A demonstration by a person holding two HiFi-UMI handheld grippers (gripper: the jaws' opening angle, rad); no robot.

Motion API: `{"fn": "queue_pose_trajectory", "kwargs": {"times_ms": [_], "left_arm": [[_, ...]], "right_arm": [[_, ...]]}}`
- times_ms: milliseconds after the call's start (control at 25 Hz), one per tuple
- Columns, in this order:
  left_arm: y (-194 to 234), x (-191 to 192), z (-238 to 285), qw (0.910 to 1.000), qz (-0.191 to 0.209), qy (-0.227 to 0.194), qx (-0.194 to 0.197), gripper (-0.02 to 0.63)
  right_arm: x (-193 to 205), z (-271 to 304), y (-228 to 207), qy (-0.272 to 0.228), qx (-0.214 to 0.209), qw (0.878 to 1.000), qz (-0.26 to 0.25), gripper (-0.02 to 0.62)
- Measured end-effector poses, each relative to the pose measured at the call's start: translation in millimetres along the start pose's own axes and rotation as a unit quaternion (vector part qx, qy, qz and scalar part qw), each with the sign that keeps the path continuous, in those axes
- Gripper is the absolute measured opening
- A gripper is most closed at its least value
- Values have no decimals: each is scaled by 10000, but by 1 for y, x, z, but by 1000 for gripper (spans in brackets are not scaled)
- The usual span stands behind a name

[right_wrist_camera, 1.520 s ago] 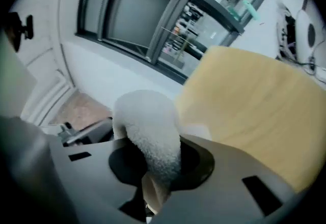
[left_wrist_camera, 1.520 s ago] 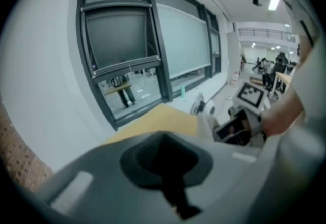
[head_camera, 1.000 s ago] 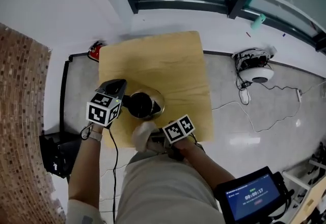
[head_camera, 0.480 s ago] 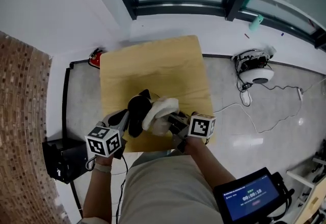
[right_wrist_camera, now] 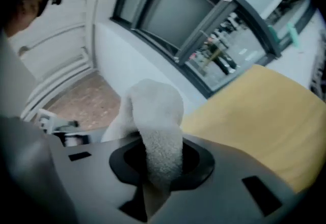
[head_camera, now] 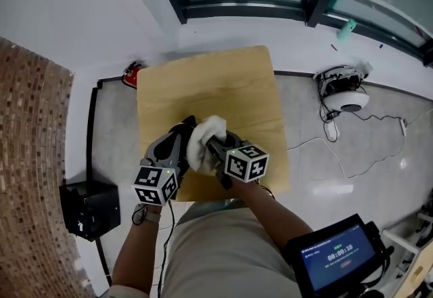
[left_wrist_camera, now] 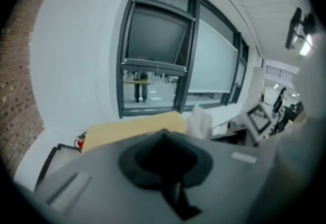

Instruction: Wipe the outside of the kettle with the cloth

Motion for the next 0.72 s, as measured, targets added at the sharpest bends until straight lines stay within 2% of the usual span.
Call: {"fn": "queue_pose_trajectory", "kwargs": {"times_ms": [40,80,120,160,200,240,280,320,360,400,440,480,520,600,640,680,720], "left_arm": [[2,0,1,10000,-29,16,38,-9],[3,1,1,9999,-70,28,88,-9],[4,1,2,9999,-104,36,124,-9],[4,2,1,9998,-120,39,140,-9],[2,2,1,9998,-115,36,149,-9],[1,1,2,9998,-96,27,162,-9],[1,0,2,9998,-77,23,171,-9],[0,1,0,9998,-65,29,169,-9],[1,1,-1,9998,-59,39,161,-9],[2,1,-1,9998,-62,41,159,-9],[3,0,-1,9998,-74,30,160,-9],[4,0,-1,9998,-91,10,155,-9],[4,0,-1,9998,-100,-10,145,-9],[3,1,-1,9999,-79,-34,142,-9],[3,1,-1,9999,-62,-30,142,-8],[2,2,-1,9999,-55,-17,140,-8],[3,2,-1,9999,-66,-4,143,-8]], "right_arm": [[16,7,-33,355,536,9970,430,81],[32,14,-65,922,1039,9867,844,81],[42,18,-83,1429,1316,9758,1000,81],[38,16,-77,1589,1278,9760,763,81],[22,10,-52,1346,969,9859,222,81],[3,4,-21,879,538,9940,-362,81],[-8,1,2,448,217,9959,-761,81],[-7,1,5,261,208,9958,-852,81],[5,6,-14,422,526,9959,-611,81],[22,13,-44,903,987,9909,-151,80],[36,21,-72,1493,1363,9790,247,80],[39,25,-80,1854,1501,9707,284,80],[28,23,-63,1758,1344,9751,-112,80],[-6,11,-2,638,494,9900,-1158,80],[-12,9,10,186,257,9910,-1298,80],[-6,11,1,91,383,9932,-1094,80],[8,15,-24,363,768,9944,-632,80]]}}
Point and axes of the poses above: the fingertips, and each gripper's own axes: z forward along the fingers, y to its left, x out of its underside, the point moved 7 cm from there along -z, backward along the fingers
